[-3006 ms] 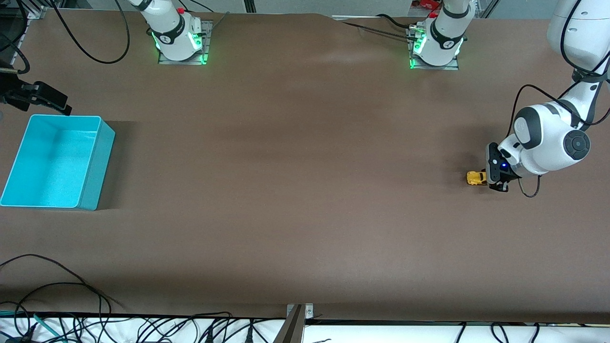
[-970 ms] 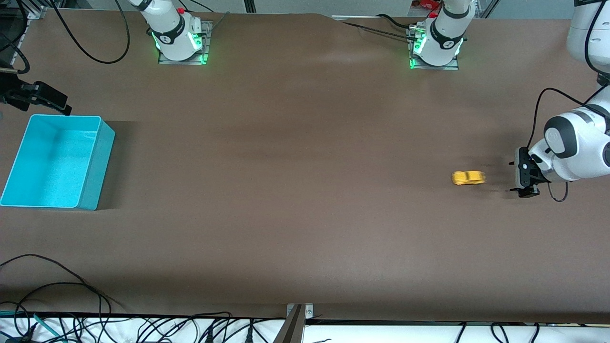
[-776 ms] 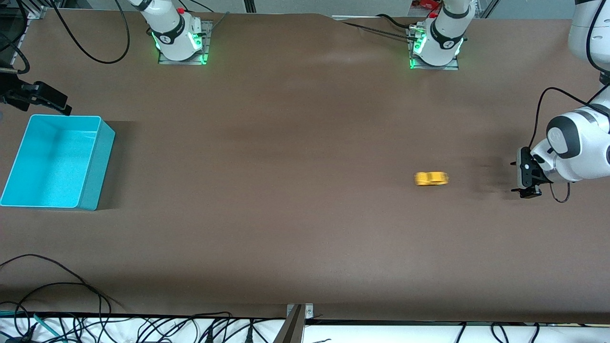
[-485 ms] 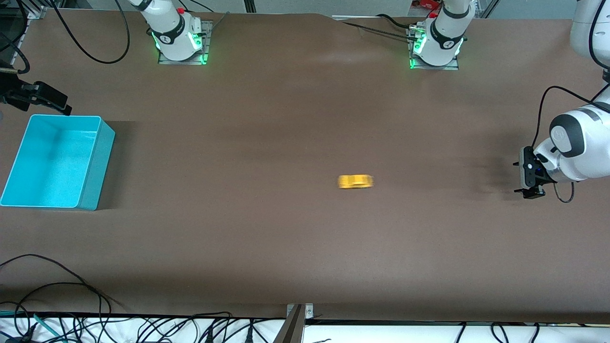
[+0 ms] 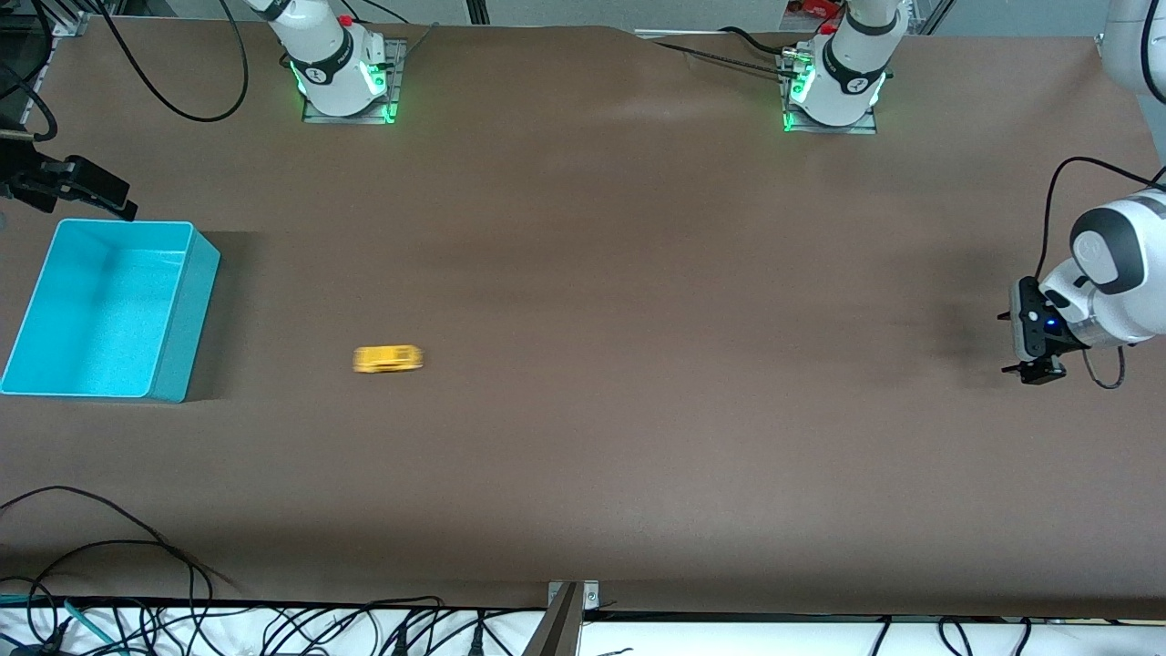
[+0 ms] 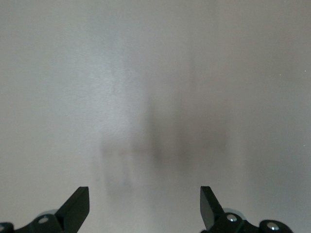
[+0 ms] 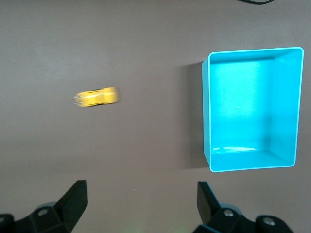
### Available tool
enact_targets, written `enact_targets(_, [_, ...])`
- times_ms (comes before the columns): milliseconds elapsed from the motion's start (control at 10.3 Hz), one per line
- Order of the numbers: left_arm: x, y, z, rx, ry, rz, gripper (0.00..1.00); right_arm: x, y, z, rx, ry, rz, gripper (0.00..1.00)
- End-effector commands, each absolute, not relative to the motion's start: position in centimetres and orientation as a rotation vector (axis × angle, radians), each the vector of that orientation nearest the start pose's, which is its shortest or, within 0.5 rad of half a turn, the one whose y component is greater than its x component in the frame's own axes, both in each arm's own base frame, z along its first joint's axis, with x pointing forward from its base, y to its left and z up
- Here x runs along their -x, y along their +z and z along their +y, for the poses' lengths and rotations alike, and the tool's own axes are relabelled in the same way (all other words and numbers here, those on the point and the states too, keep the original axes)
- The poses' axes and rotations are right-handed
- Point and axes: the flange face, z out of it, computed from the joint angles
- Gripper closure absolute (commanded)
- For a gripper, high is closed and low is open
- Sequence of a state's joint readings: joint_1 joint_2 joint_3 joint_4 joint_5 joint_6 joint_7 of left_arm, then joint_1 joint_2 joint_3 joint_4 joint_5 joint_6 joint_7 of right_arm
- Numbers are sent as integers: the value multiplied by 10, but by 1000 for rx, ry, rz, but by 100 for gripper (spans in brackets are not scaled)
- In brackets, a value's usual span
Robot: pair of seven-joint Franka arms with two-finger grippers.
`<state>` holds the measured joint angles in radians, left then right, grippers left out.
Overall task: Wind up and store yellow beetle car
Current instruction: 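Open the left gripper, releasing the car to roll toward the cyan box, then reach the right gripper to the car while the left gripper rises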
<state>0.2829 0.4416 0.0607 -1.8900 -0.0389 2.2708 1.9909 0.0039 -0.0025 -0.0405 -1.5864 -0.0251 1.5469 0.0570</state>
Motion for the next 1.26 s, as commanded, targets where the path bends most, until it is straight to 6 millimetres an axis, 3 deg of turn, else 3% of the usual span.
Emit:
enact_targets(0, [-595, 296, 205, 2167, -18, 2325, 0, -550, 622, -23, 3168, 58, 154, 0])
enact_targets(388, [-608, 342, 201, 2152, -85, 2238, 0, -549, 623, -22, 3167, 60, 154, 0])
enact_targets(582, [-615, 346, 190, 2214, -128, 2139, 0, -551, 616, -26, 3166, 84, 166, 0])
enact_targets(873, [-630, 354, 171, 2153, -219, 2029, 0, -574, 568, -40, 3173, 204, 212, 0])
enact_targets(970, [-624, 347, 169, 2167, -208, 2037, 0, -584, 546, -54, 3164, 245, 303, 0])
enact_targets(1067, [-620, 340, 169, 2180, -198, 2041, 0, -594, 529, -52, 3166, 251, 374, 0])
enact_targets(1164, [-621, 342, 164, 2175, -203, 2042, 0, -605, 505, -53, 3145, 268, 559, 0])
